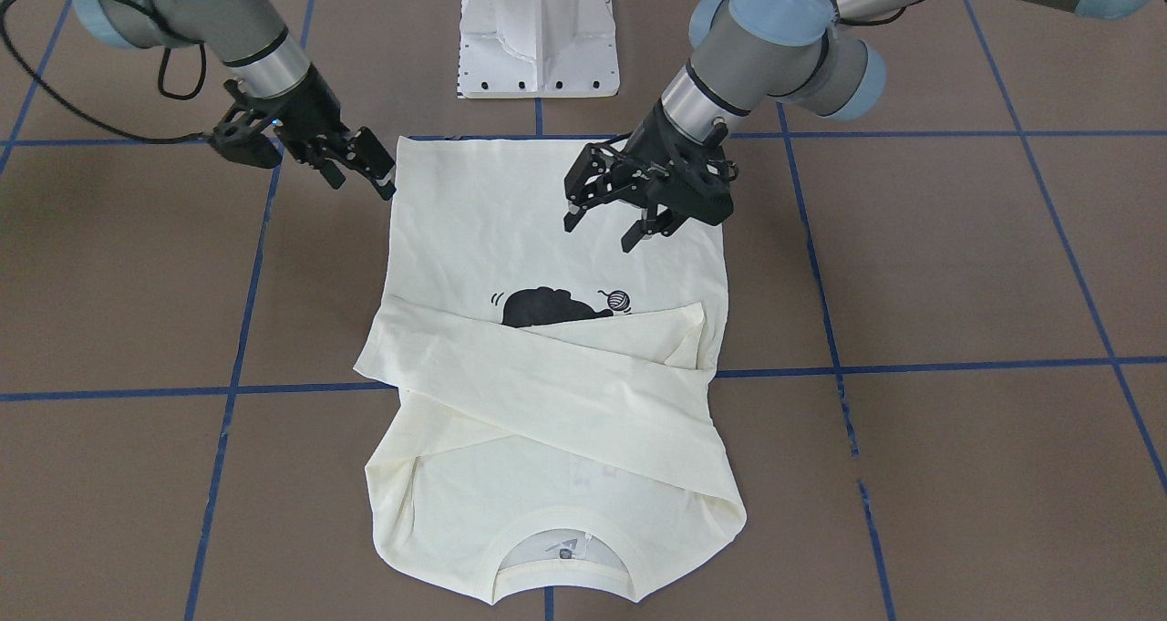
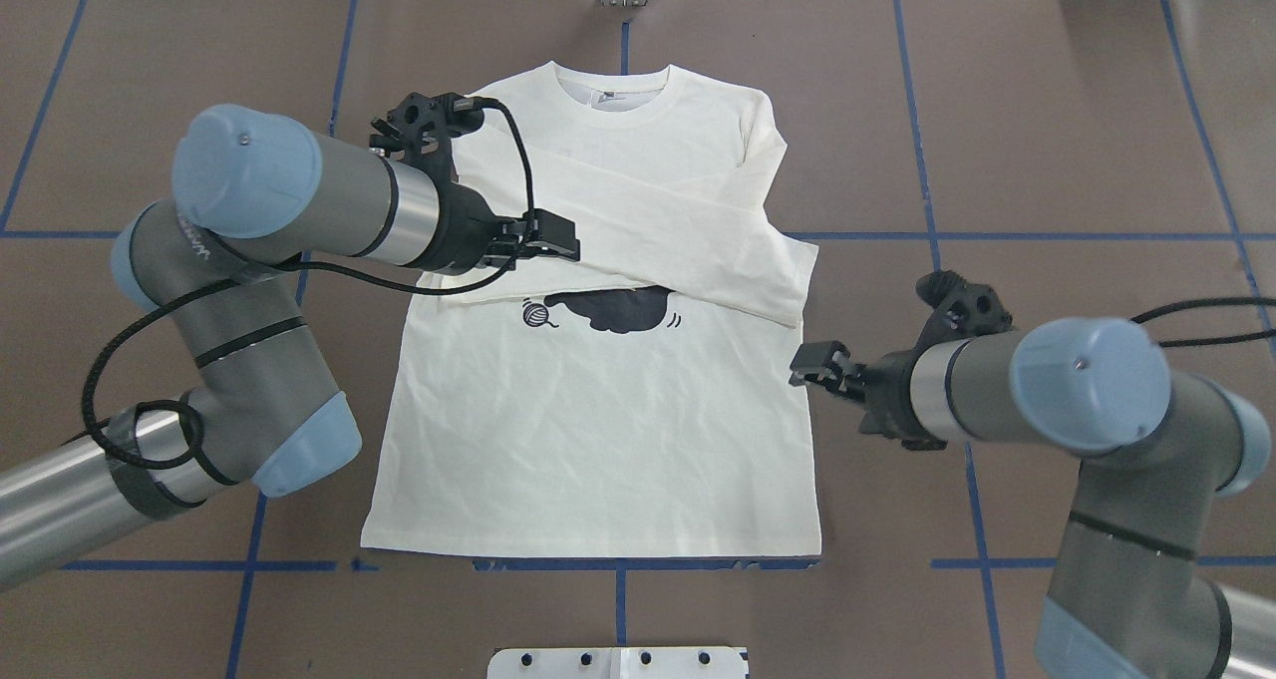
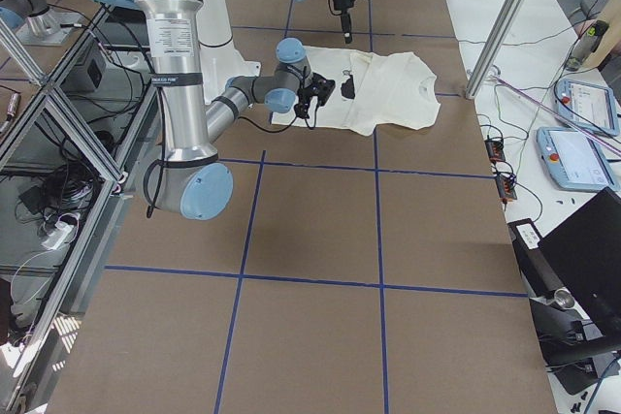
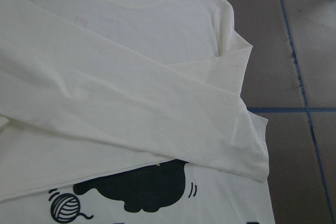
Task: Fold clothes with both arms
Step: 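Release the sleeve and move both grippers to the hem nearest the robot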
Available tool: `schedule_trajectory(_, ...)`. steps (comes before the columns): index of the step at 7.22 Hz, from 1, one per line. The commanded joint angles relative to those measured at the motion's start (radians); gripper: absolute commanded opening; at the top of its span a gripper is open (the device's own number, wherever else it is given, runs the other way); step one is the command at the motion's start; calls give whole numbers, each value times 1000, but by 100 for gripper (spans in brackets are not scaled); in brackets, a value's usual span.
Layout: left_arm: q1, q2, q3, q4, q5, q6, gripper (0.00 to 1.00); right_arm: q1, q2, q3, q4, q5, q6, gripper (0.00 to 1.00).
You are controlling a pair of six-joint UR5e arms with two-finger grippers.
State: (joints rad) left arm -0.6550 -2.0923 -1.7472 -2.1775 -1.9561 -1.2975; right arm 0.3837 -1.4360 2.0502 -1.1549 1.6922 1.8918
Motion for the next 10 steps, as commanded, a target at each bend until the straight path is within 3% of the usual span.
schedule_trajectory(1,-25,57,-35,7,-17,3,82,-240,9,69,-231,-227,151,92)
schedule_trajectory(2,-23,58,-38,7,-17,-5,83,-306,25,58,-285,-297,221,81)
schedule_trajectory(3,-23,58,-38,7,-15,-6,83,-315,44,42,-290,-308,224,77)
schedule_trajectory(6,-23,61,-38,5,-15,-8,83,-327,29,7,-293,-315,224,75)
schedule_trajectory(7,-23,61,-37,5,-15,-8,83,-325,31,7,-298,-315,224,55)
schedule_trajectory(8,-23,61,-37,5,-14,-9,83,-325,37,7,-327,-315,224,6)
schedule_trajectory(9,-23,61,-37,5,-14,-9,83,-325,37,14,-330,-313,222,0)
schedule_trajectory(10,-23,61,-37,7,-14,-19,83,-324,31,16,-330,-312,222,0)
